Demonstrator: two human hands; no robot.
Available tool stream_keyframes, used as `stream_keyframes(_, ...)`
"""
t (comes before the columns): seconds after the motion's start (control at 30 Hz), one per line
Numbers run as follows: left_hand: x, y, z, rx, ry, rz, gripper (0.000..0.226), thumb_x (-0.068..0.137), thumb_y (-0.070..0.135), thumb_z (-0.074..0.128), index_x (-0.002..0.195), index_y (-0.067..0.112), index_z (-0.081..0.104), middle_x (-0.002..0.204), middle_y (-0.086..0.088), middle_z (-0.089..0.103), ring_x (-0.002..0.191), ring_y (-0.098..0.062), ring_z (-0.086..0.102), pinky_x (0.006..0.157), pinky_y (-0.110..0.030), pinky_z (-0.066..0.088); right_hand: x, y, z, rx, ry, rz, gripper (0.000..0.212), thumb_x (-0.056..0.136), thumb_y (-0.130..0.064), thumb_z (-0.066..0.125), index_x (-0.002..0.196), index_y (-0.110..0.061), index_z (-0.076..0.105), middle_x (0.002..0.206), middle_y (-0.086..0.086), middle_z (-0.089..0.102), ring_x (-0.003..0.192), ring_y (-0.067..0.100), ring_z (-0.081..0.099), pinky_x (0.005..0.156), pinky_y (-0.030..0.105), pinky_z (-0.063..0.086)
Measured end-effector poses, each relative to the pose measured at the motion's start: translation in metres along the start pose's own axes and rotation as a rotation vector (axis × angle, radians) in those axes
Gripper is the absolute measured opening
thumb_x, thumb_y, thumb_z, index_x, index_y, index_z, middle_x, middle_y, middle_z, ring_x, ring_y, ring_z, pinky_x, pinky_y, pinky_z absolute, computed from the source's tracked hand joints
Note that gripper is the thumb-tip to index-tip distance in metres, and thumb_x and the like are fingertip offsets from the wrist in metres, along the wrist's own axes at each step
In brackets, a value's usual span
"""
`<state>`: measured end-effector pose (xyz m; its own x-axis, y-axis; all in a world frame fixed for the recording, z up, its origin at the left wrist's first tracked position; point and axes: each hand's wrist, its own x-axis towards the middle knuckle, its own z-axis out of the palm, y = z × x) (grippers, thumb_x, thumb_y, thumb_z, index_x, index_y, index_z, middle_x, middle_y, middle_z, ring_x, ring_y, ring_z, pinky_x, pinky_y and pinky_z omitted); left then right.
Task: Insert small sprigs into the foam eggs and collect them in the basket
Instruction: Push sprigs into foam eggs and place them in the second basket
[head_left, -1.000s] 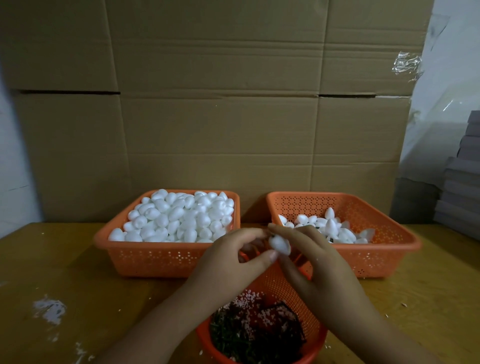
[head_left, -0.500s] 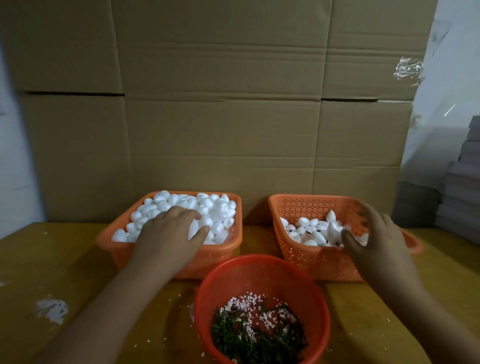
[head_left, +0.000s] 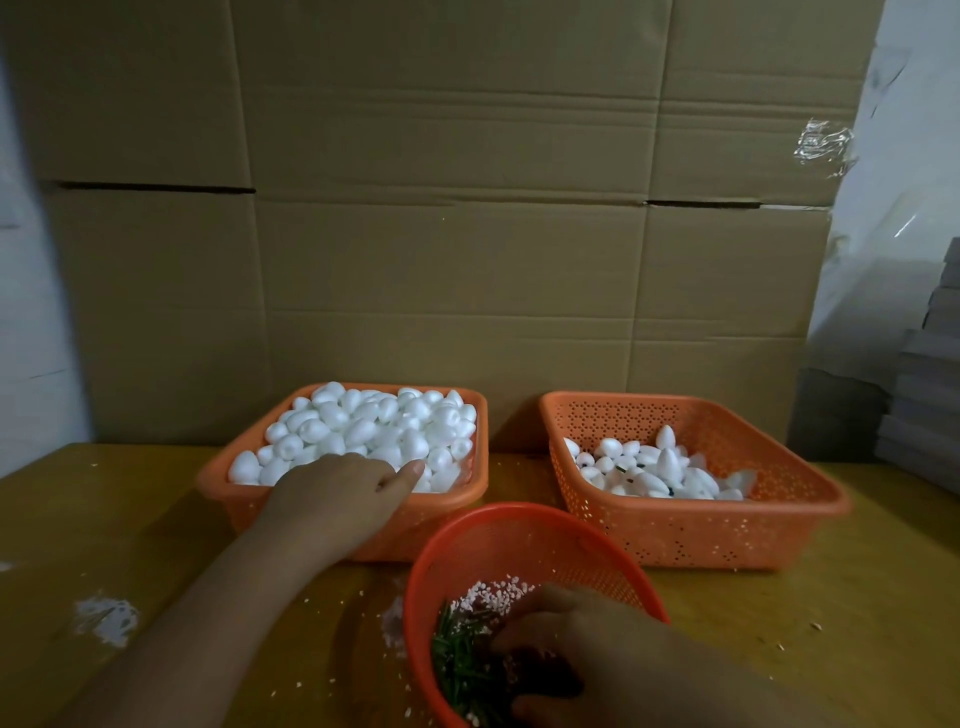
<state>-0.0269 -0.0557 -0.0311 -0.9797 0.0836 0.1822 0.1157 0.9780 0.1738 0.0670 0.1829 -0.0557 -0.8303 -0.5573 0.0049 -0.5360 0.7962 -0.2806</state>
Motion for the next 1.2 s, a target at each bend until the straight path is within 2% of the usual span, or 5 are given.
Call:
stream_keyframes(0.37, 0.003, -0.002, -0.005, -0.098, 0.03, 0.021, 0.047, 0.097, 0.055, 0.038, 0.058, 0.03, 0.046, 0.096, 0.006, 0.06, 0.09, -0.015, 0.054, 0.07, -0.032, 0.032, 0.001, 0.002, -0.002, 0.006, -0.033, 0.0, 0.04, 0.088, -0.048, 0.06, 0.128, -0.048, 0.053, 0.137, -0.029, 0.044, 0.128, -0.004, 0.041, 0.107, 0.017, 0.03)
stream_keyframes(0.57, 0.003, -0.002, -0.005, -0.025, 0.001, -0.012, 0.045, 0.097, 0.057, 0.033, 0.065, 0.03, 0.049, 0.091, 0.005, 0.062, 0.083, -0.011, 0.054, 0.067, -0.029, 0.036, 0.004, 0.0, -0.004, 0.024, -0.063, 0.021, 0.038, 0.089, -0.046, 0.06, 0.127, -0.047, 0.055, 0.138, -0.028, 0.044, 0.127, -0.002, 0.045, 0.109, 0.02, 0.032)
stream_keyframes(0.77, 0.0, 0.0, -0.007, 0.139, -0.105, 0.034, 0.047, 0.102, 0.053, 0.02, 0.121, 0.031, 0.057, 0.128, 0.003, 0.059, 0.109, -0.017, 0.055, 0.091, -0.035, 0.041, 0.002, -0.004, -0.008, 0.029, -0.091, 0.063, 0.038, 0.09, -0.045, 0.059, 0.127, -0.048, 0.055, 0.142, -0.027, 0.042, 0.13, 0.001, 0.043, 0.112, 0.024, 0.031)
stream_keyframes(1.0, 0.002, -0.004, -0.005, -0.139, -0.027, -0.038, 0.051, 0.095, 0.06, 0.036, 0.085, 0.023, 0.069, 0.093, 0.007, 0.069, 0.084, -0.008, 0.06, 0.074, -0.028, 0.041, 0.002, -0.013, -0.014, 0.037, -0.135, 0.09, 0.034, 0.093, -0.036, 0.059, 0.127, -0.039, 0.06, 0.143, -0.017, 0.046, 0.13, 0.009, 0.045, 0.114, 0.03, 0.032)
stream_keyframes(1.2, 0.0, 0.0, -0.014, -0.454, 0.162, 0.099, 0.022, 0.093, 0.02, 0.057, 0.083, 0.04, 0.063, 0.106, 0.028, 0.05, 0.085, 0.008, 0.047, 0.063, -0.01, 0.03, 0.002, -0.014, -0.017, 0.02, -0.145, 0.11, 0.036, 0.093, -0.039, 0.058, 0.129, -0.043, 0.057, 0.147, -0.022, 0.04, 0.135, 0.008, 0.041, 0.116, 0.028, 0.028)
